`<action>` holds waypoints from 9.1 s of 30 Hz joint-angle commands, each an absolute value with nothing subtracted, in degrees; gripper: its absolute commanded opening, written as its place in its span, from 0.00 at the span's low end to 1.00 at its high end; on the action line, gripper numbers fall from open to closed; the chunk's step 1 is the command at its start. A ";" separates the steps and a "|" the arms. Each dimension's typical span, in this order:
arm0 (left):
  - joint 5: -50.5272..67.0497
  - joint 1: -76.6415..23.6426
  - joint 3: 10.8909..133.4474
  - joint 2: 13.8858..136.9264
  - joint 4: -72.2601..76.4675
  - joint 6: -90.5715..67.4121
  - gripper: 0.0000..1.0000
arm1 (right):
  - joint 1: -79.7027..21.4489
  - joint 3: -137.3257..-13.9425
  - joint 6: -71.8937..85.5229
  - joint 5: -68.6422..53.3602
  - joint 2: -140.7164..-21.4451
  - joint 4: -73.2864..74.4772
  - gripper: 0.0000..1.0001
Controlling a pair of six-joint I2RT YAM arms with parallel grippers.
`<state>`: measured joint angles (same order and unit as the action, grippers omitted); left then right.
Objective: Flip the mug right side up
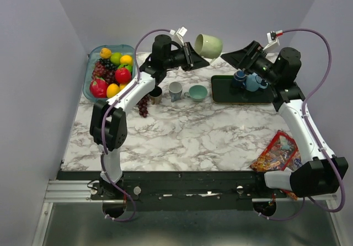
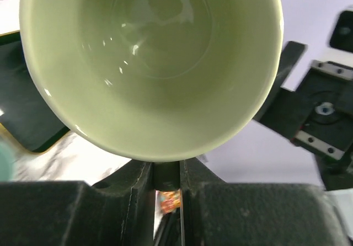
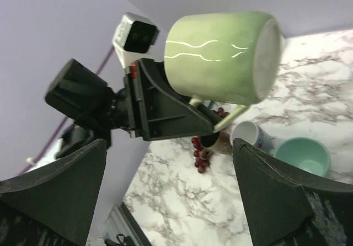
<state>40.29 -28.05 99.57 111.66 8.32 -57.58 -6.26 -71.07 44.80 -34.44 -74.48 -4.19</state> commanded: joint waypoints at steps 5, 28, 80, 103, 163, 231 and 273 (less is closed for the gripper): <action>26.48 -27.16 98.00 97.83 -16.50 -29.20 0.00 | -6.24 -71.28 37.10 -22.78 -73.39 10.97 1.00; -11.59 -26.90 59.34 70.58 -25.31 -24.52 0.00 | -6.24 -73.83 36.74 -16.08 -80.07 22.15 1.00; -7.03 -30.85 47.37 75.40 -25.22 -30.15 0.00 | -6.15 -79.45 32.52 -8.53 -88.77 33.57 1.00; -12.29 -30.94 45.35 73.30 -24.95 -30.50 0.59 | -6.24 -80.68 31.47 3.78 -92.81 39.37 1.00; -0.18 -23.47 64.60 69.79 -19.69 -14.85 0.99 | -3.69 -97.56 -9.49 1.06 -123.14 28.56 0.73; 32.69 -31.73 96.68 96.67 16.43 -49.82 0.95 | -5.89 -76.20 55.90 -53.53 -78.22 -31.38 0.01; 30.50 -35.68 95.62 101.78 33.22 -67.76 0.36 | -8.35 -71.10 55.72 -49.31 -76.46 -32.34 0.01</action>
<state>31.81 -34.30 94.96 100.44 28.40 -64.95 -6.07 -71.81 56.55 -48.75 -77.45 -30.44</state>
